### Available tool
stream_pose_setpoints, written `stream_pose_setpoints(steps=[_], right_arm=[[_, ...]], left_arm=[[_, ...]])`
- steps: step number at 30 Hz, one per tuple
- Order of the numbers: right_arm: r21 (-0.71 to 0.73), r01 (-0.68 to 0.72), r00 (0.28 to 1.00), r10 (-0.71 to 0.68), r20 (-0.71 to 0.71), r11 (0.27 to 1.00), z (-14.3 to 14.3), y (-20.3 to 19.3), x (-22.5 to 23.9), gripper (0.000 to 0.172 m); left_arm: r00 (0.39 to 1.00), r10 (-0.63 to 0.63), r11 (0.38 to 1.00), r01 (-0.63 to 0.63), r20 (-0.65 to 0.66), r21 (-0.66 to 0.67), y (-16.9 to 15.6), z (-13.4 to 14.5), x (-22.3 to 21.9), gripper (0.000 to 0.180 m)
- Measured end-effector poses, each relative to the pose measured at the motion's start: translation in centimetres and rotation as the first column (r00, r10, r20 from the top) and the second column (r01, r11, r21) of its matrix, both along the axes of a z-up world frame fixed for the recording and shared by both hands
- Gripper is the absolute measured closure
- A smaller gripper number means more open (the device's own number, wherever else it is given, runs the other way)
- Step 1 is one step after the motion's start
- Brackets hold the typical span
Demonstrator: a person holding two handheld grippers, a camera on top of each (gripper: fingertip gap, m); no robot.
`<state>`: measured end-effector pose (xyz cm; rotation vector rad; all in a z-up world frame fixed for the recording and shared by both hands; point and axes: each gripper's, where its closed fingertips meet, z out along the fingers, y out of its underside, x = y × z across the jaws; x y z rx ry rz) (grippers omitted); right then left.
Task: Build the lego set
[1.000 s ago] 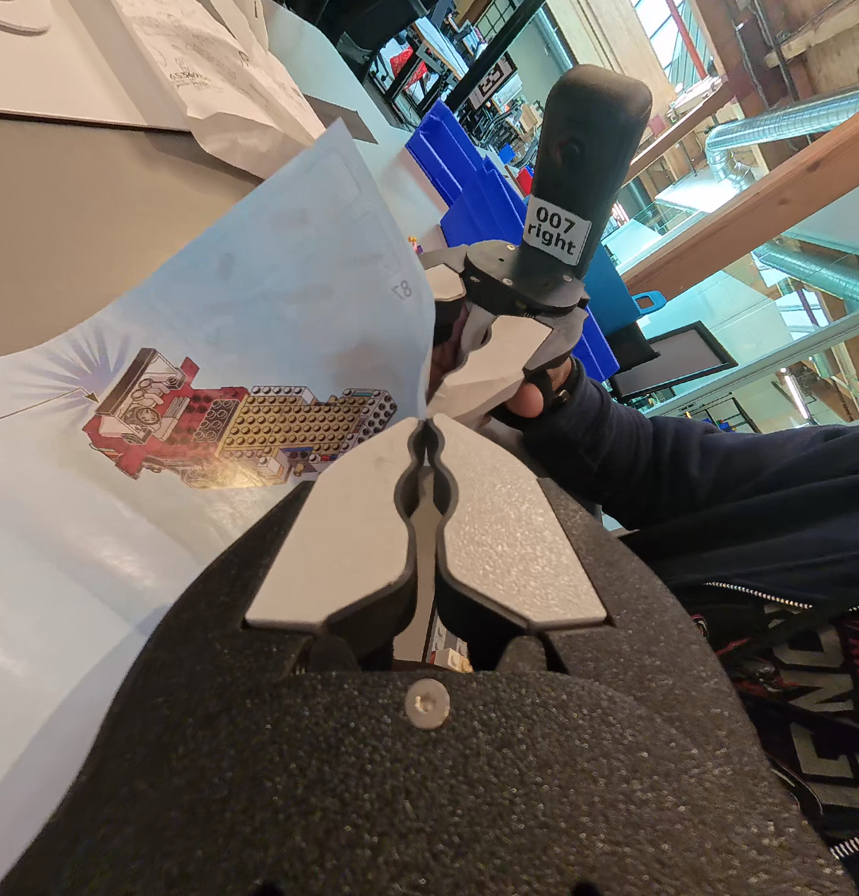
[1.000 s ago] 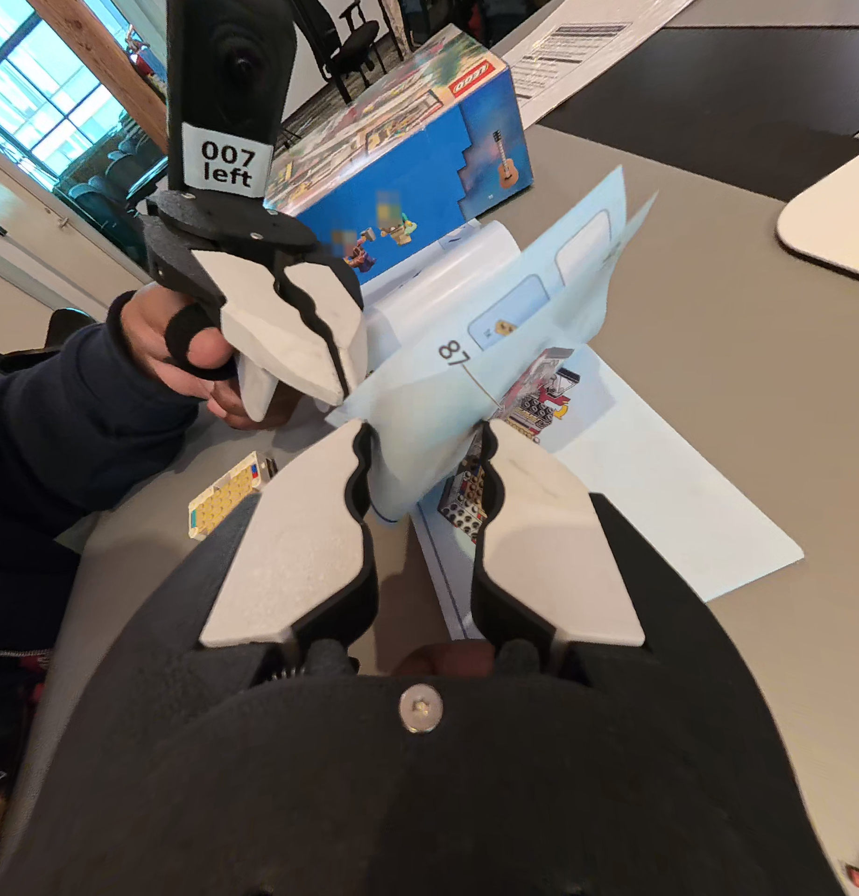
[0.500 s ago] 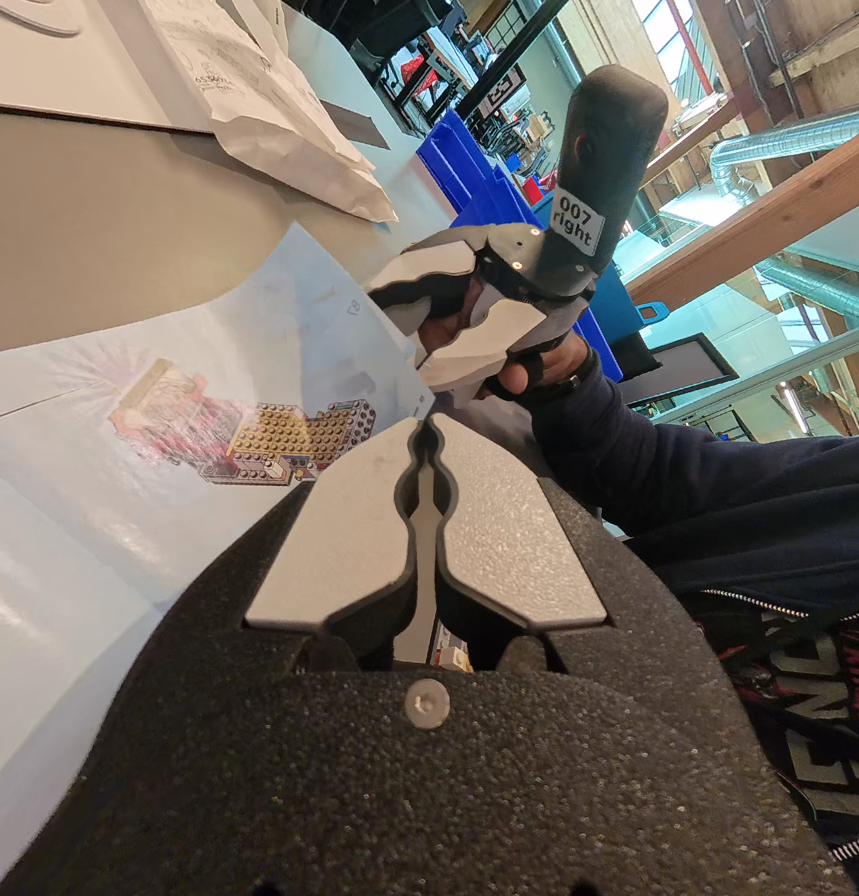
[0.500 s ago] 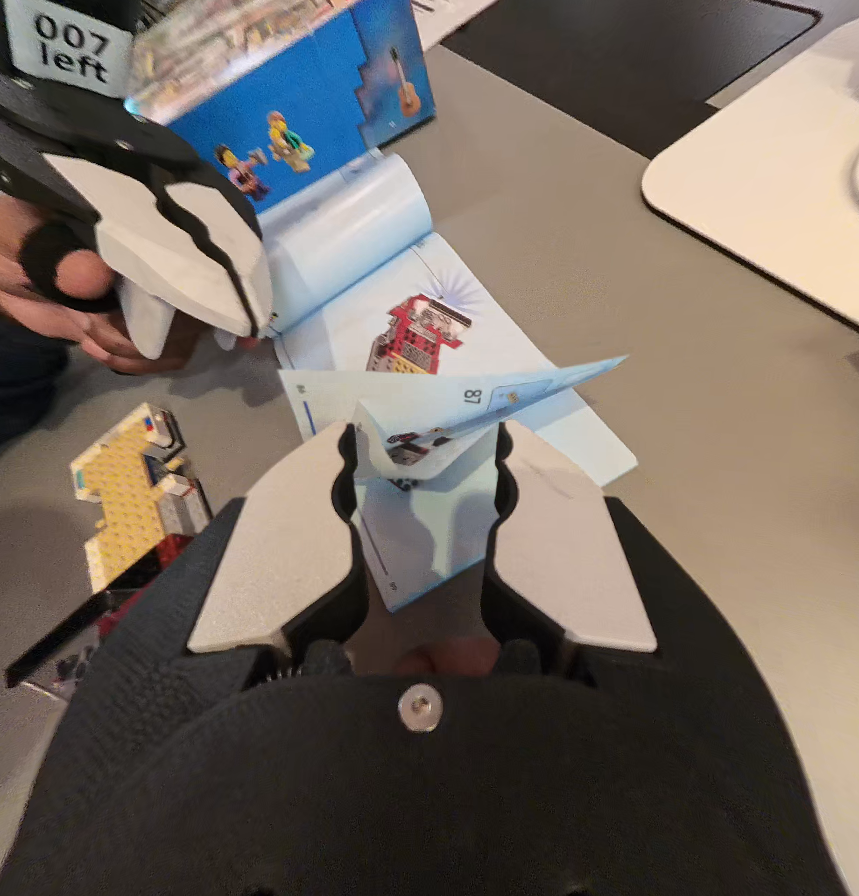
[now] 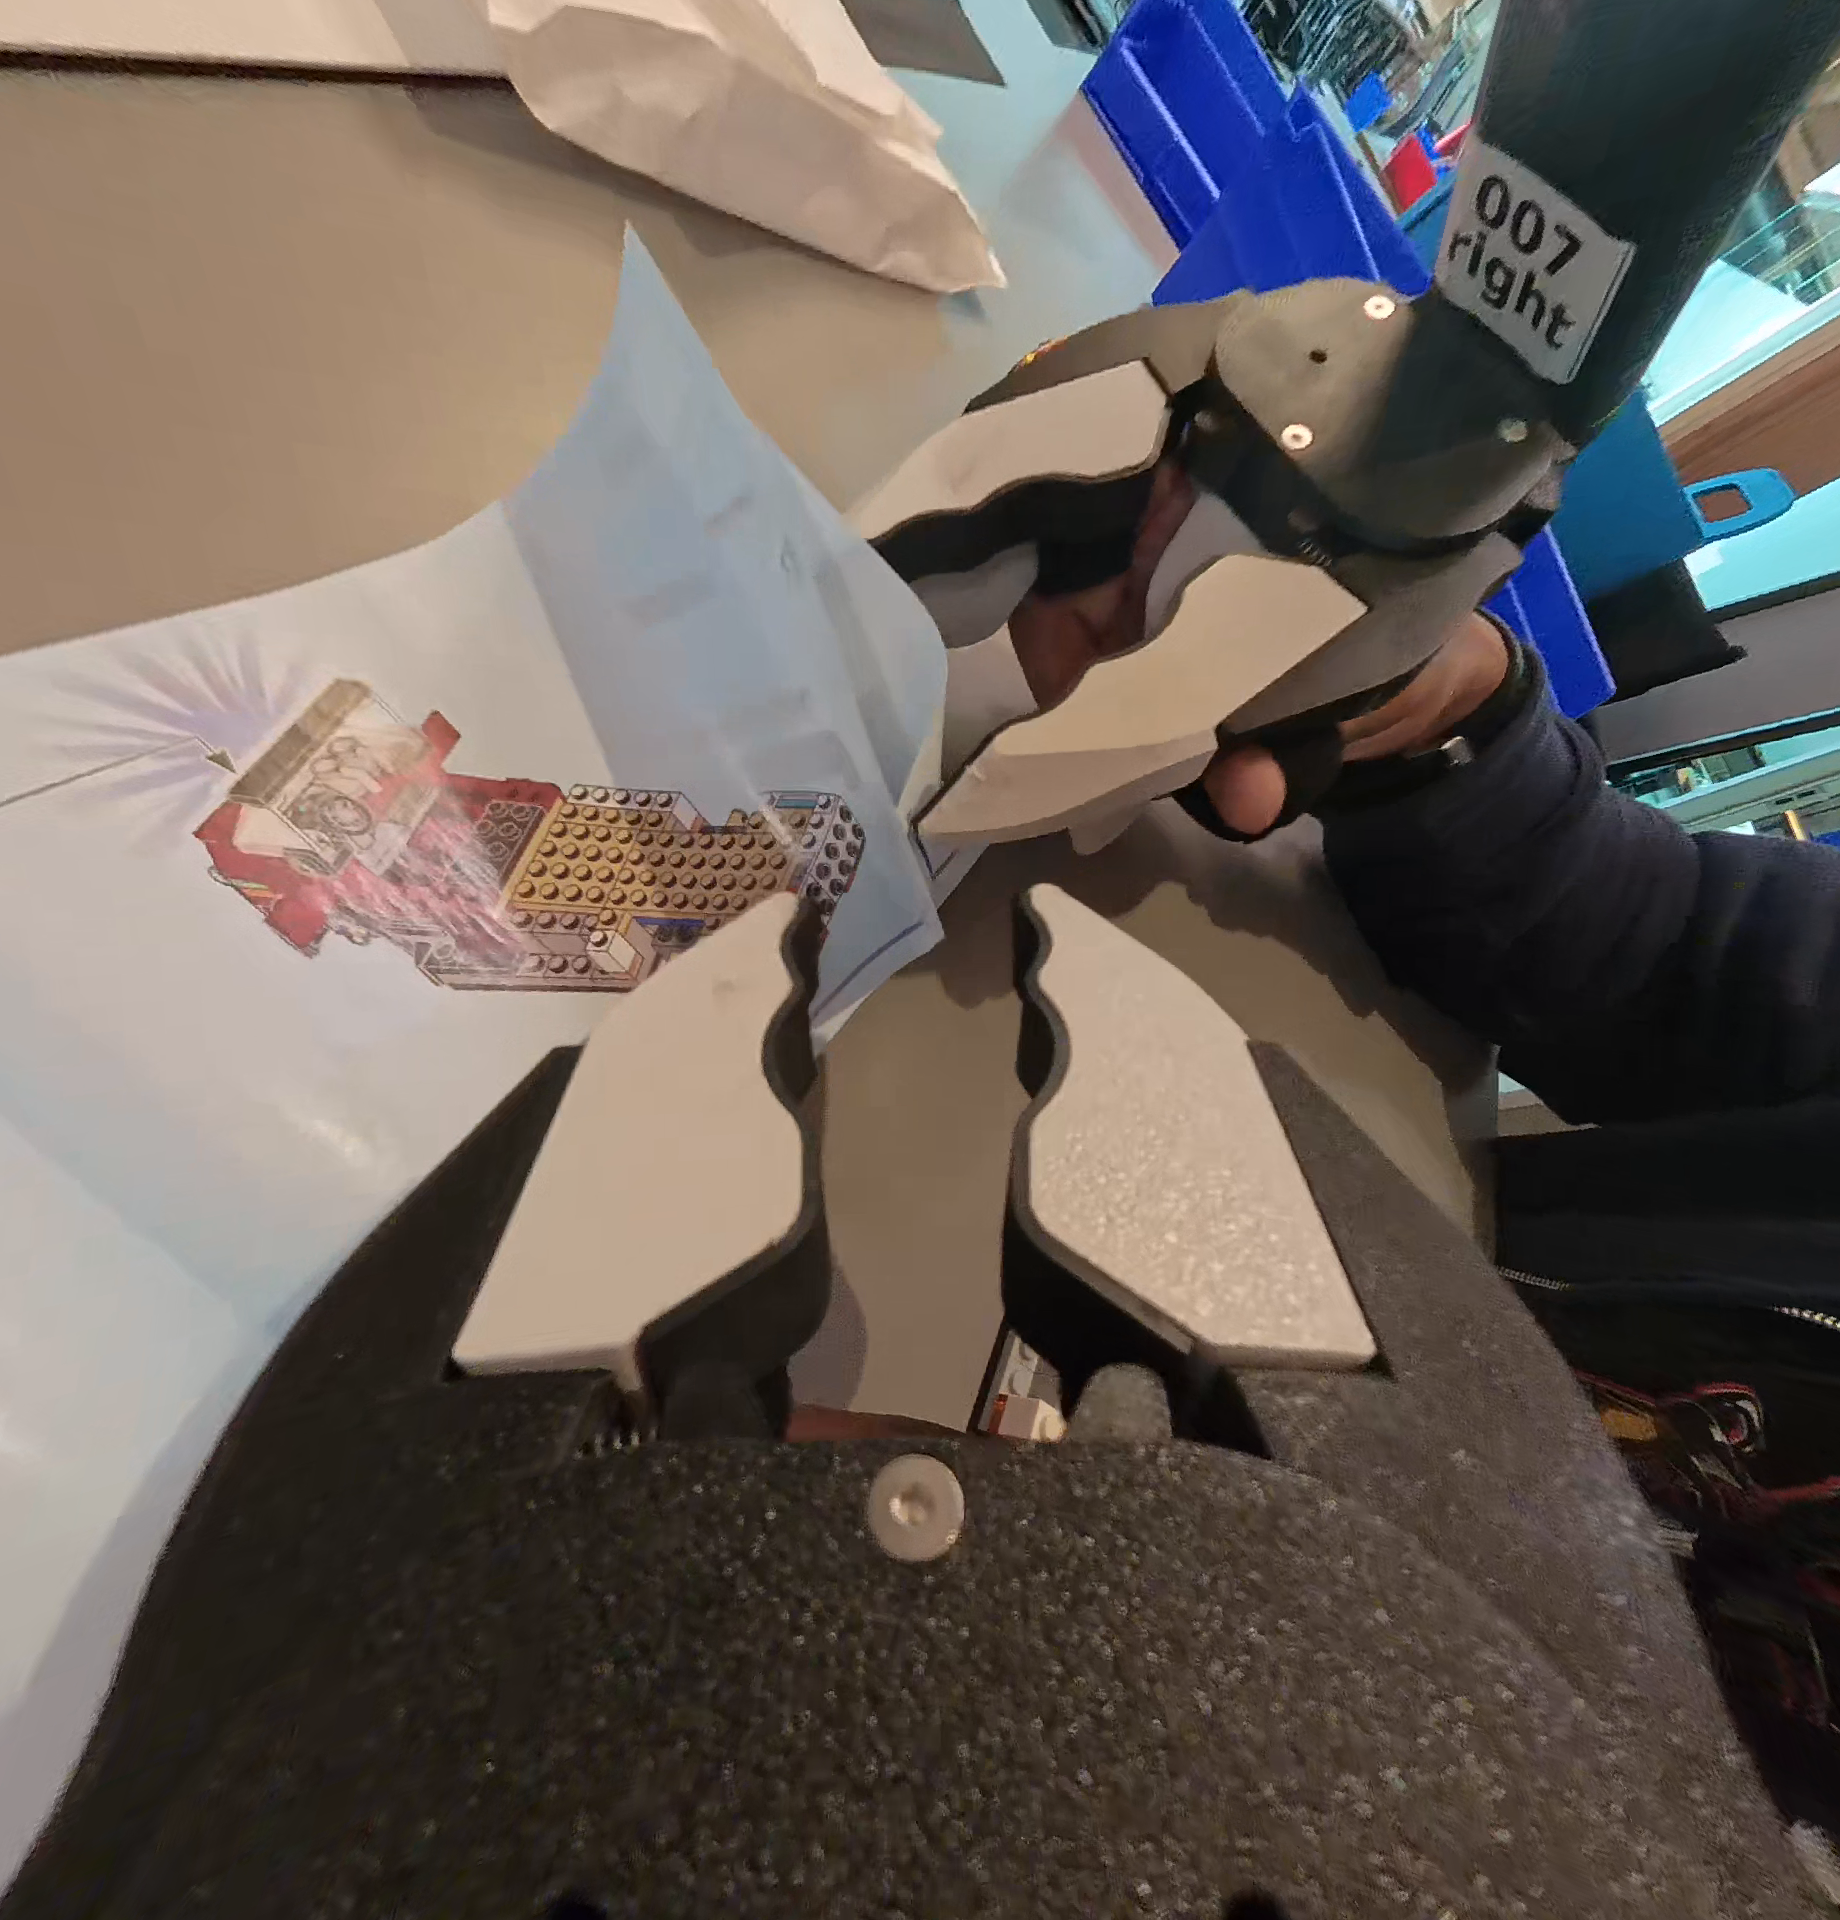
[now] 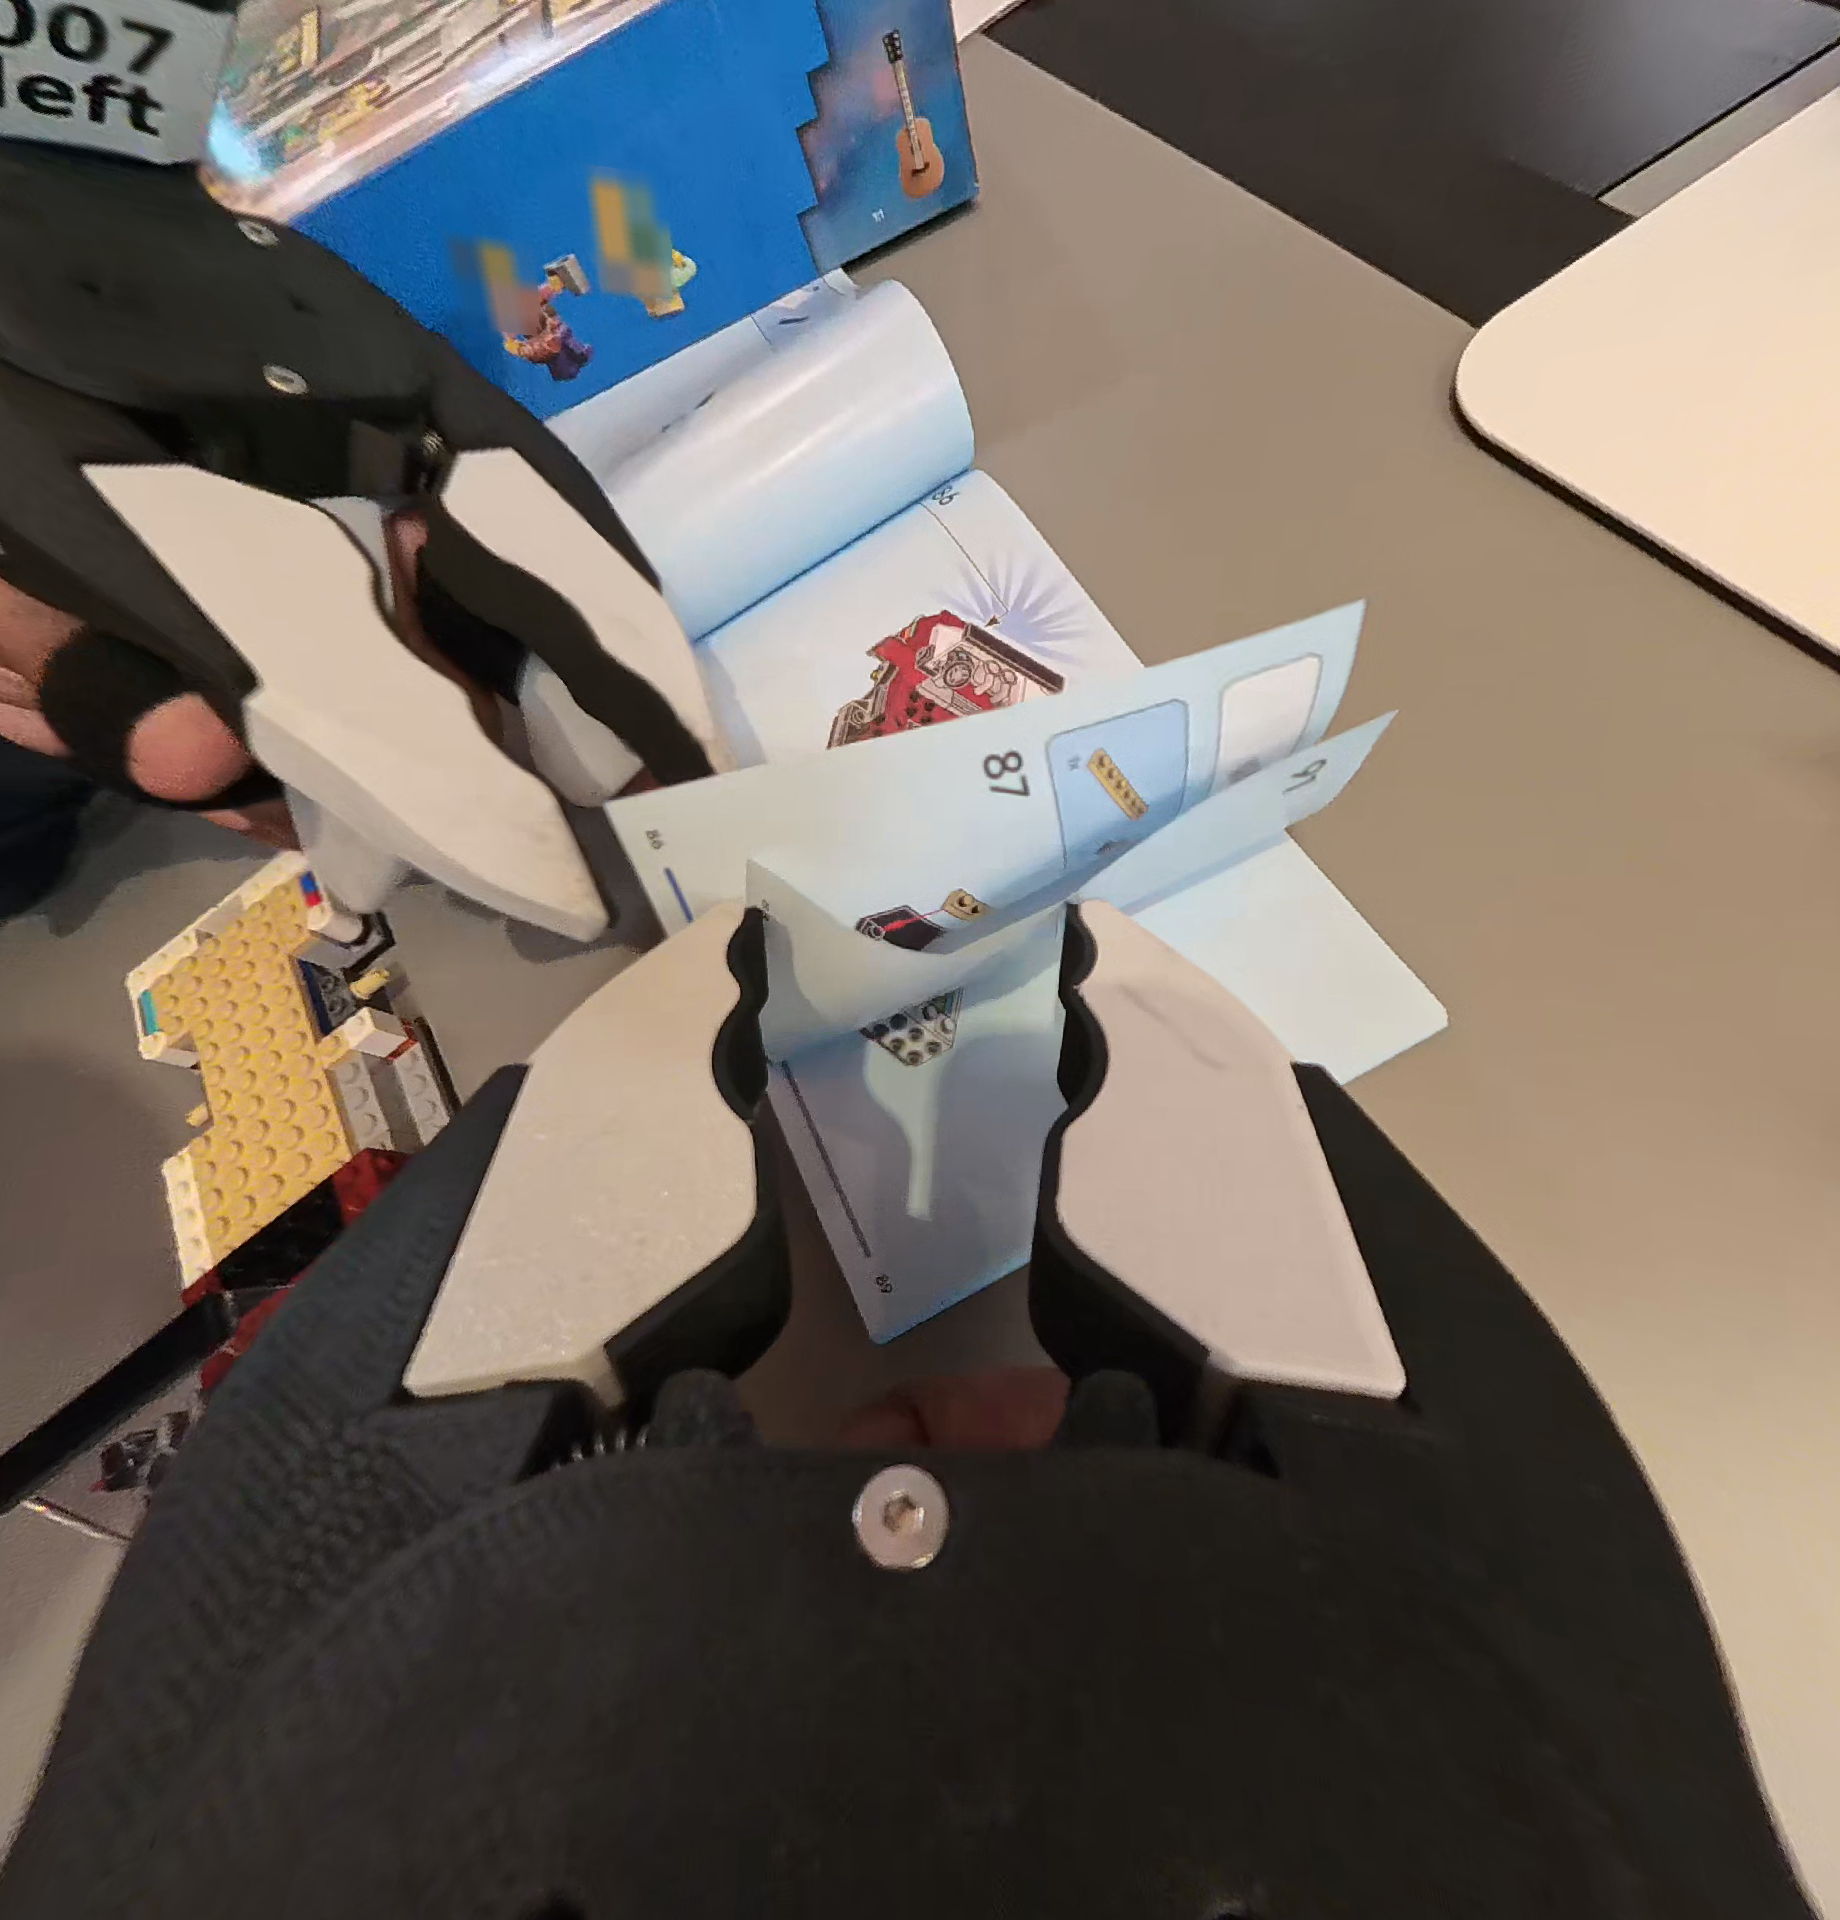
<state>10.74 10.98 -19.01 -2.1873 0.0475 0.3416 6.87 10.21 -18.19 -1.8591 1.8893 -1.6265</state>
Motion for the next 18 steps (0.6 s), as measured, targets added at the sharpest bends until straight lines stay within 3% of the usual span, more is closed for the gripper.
stream_pose_setpoints(steps=[4,10,15,18], right_arm=[[-0.013,-0.018,1.000,0.018,0.015,1.000,0.0,-0.3,-0.1,0.117],[-0.109,-0.033,0.988,0.049,0.147,0.993,-0.2,-1.9,1.3,0.111],[-0.028,-0.001,0.976,0.007,0.217,1.000,2.6,-1.8,2.1,0.115],[-0.043,0.000,0.972,0.010,0.237,0.999,2.3,-0.2,1.6,0.120]], left_arm=[[1.000,0.000,1.000,0.000,0.018,-0.020,-0.1,0.2,0.0,0.180],[0.997,0.057,0.997,-0.055,0.048,-0.056,1.2,1.3,0.1,0.180],[0.987,0.140,0.989,-0.136,0.076,-0.053,3.3,2.7,-0.8,0.180],[0.971,0.215,0.977,-0.214,0.102,-0.029,5.4,3.3,-2.1,0.180]])
